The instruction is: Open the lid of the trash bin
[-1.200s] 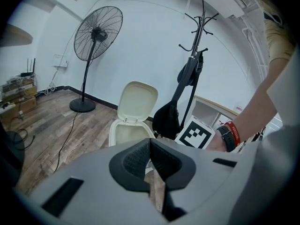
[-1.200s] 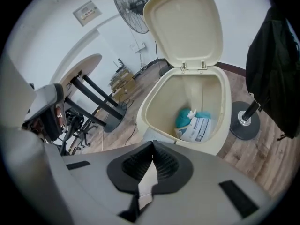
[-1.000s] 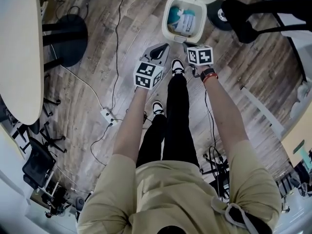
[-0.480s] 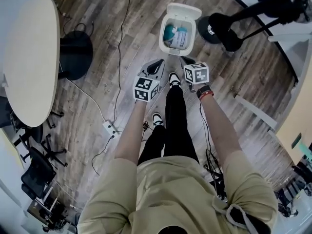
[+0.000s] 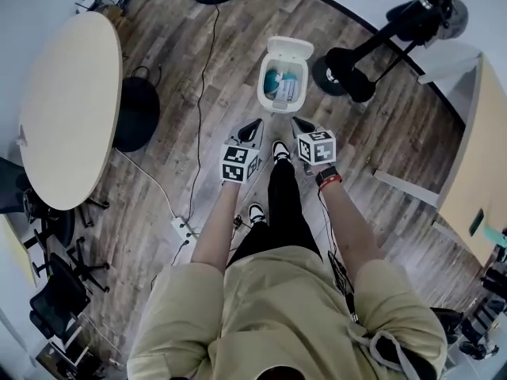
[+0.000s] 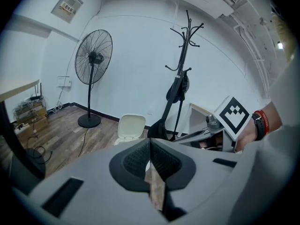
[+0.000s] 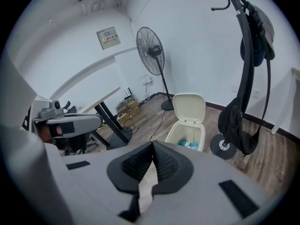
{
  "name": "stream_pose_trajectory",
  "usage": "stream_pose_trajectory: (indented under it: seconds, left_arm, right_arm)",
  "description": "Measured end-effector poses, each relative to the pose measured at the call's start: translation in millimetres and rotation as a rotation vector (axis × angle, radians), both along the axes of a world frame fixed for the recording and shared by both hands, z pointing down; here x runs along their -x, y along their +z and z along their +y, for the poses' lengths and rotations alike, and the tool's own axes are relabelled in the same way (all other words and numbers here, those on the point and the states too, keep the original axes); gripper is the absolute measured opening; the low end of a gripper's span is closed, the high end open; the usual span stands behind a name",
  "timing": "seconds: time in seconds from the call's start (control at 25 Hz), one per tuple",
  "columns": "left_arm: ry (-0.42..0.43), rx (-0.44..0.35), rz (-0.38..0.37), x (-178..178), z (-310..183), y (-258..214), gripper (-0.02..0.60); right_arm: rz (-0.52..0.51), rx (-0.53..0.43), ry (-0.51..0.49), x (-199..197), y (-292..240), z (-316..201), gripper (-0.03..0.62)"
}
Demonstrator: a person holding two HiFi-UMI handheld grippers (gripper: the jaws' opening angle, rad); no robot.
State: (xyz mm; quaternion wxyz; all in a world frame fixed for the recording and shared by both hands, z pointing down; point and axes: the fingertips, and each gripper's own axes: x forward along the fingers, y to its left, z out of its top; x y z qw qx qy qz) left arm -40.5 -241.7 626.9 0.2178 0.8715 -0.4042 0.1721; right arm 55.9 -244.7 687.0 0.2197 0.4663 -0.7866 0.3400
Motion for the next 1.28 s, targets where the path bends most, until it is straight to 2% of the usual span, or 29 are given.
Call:
stream_pose_trajectory:
  seconds: [0.2,0.56,1.0,1.28]
  left_arm:
    - [0.008,-0.039,0.012,9.1,25.3,-45.2,0.023]
    - [0.035,-0.087,-0.037,26.1,79.7,-120.3,0.023]
    - [-0.012,-0.189,0.010,37.2,133.3,-214.3,0.023]
    - [-0.034,-0.260,0.026,46.0,168.2,-259.9,0.023]
  right_arm:
    - [0.026,-0.072,0.015,5.4,-54.0,27.7,0.006]
    - [0.041,-0.197,0.035,5.6,-155.1,78.1,0.005]
    - [0.007,-0.308,0.138,-3.1,-253.1,145.3,0.005]
    - [-0.006,-0.427,0.223,-7.4,-308.0,185.7,0.005]
